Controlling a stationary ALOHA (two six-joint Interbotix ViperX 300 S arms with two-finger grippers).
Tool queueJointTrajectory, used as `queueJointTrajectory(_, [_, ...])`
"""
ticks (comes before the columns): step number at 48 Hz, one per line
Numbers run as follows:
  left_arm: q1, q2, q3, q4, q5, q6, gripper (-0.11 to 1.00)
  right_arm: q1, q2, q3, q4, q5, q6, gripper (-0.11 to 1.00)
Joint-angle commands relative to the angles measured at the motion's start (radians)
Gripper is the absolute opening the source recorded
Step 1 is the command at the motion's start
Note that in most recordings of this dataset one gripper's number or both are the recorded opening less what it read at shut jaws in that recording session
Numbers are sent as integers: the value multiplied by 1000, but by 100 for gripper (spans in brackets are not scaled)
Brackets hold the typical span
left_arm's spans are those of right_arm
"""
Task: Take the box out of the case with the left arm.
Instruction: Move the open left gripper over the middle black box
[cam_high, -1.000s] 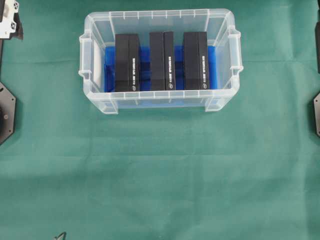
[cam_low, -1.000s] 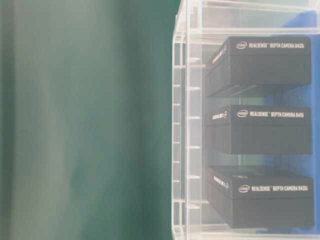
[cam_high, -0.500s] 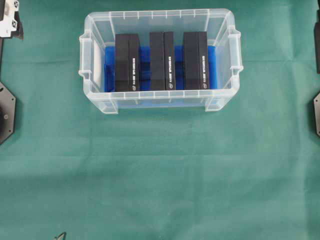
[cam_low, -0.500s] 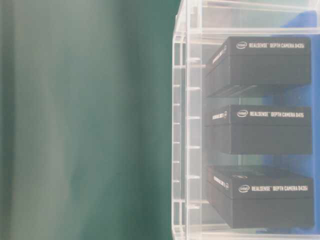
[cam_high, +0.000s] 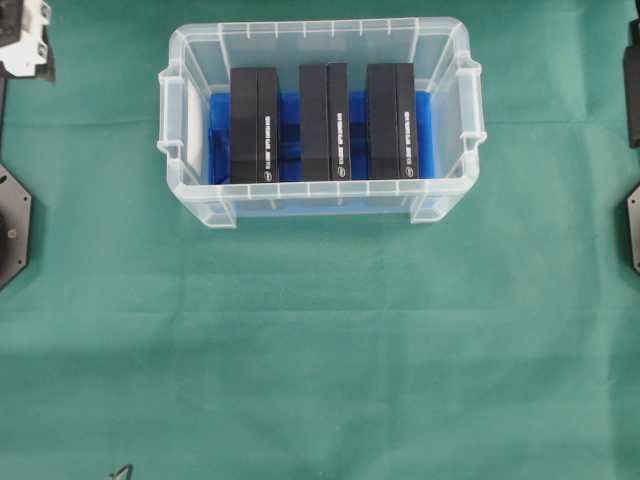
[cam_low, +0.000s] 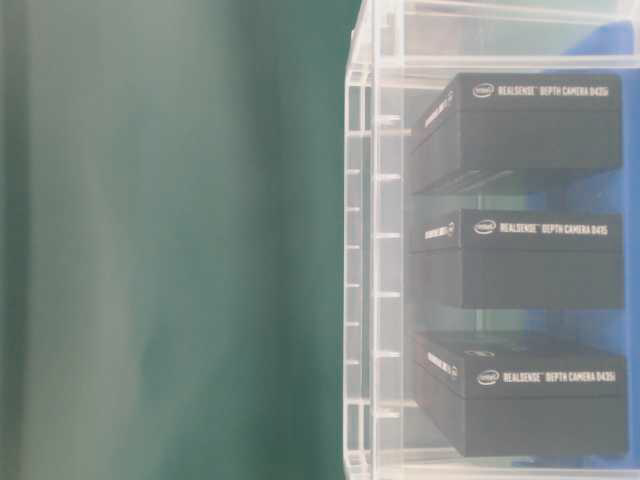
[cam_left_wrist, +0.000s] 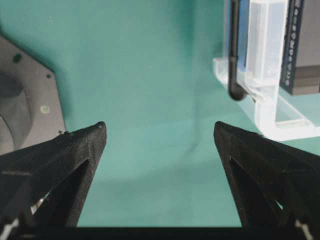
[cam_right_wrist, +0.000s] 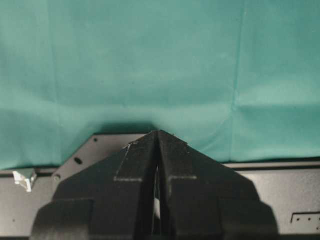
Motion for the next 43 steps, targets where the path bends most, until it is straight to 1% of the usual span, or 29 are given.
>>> queueJointTrajectory(1, [-26, 26, -38, -2, -3, -17, 91, -2, 2, -26, -2, 0, 2, 0])
queueJointTrajectory(9, [-64, 87, -83, -2, -8, -57, 91, 0, 2, -26, -2, 0, 2, 0])
queueJointTrajectory(16, [-87, 158, -143, -2, -11, -84, 91, -2, 2, -28, -2, -3, 2, 0])
queueJointTrajectory(28, [-109, 299, -275, -2, -12, -86, 91, 0, 2, -26, -2, -6, 2, 0])
queueJointTrajectory(43, [-143, 495, -482, -2, -14, -87, 91, -2, -2, -26, -2, -11, 2, 0])
